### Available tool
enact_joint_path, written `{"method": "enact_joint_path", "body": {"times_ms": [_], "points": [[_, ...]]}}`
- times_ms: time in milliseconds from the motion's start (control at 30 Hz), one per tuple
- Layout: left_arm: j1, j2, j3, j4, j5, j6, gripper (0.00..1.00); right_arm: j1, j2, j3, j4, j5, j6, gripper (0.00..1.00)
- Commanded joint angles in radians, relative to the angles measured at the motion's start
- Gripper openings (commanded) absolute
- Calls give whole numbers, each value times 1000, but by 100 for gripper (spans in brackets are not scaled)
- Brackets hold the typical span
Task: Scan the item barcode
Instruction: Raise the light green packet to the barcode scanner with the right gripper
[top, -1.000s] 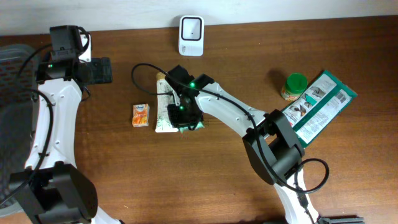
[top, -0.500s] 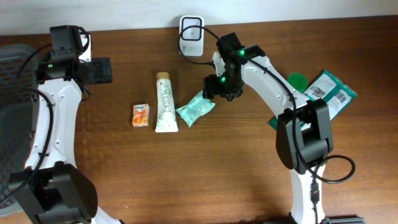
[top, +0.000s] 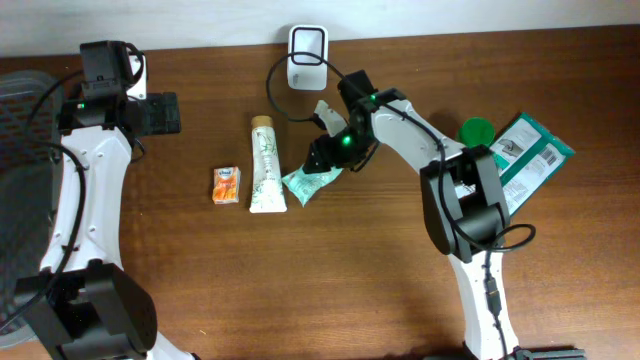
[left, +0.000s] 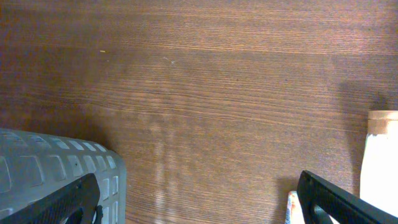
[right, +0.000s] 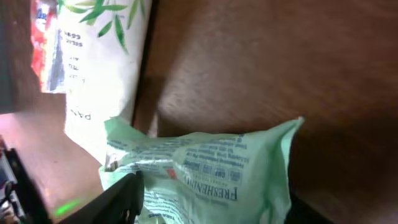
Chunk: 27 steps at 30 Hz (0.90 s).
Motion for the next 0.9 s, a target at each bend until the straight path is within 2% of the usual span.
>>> {"method": "enact_joint_path", "body": {"times_ms": [0,33,100,200,333,467,600,767,867], "points": [[2,8,13,2,-6,13,99,31,30,-7,-13,-35,-7,40],[2,8,13,2,-7,13,99,30,30,-7,-17,-32,-7,32],[2,8,13,2,-7,13,99,11,29,-6,-27,-35,-6,23],[2,8,13,2,-7,13,99,-42,-1,2,-55,-100,-8,4],[2,8,13,2,-7,13,99,-84,-149,68,-185,-124,-52,4],[2,8,13,2,-7,13,99,-95,-365,79,-204,-118,-50,4],[2,8,13,2,-6,13,99,-95,-595,80,-204,150,88,4],[2,8,13,2,-7,13,99,-95,-763,80,-220,153,127,4],[2,8,13,2,-7,13,99,-95,-779,80,-238,152,158,4]]}}
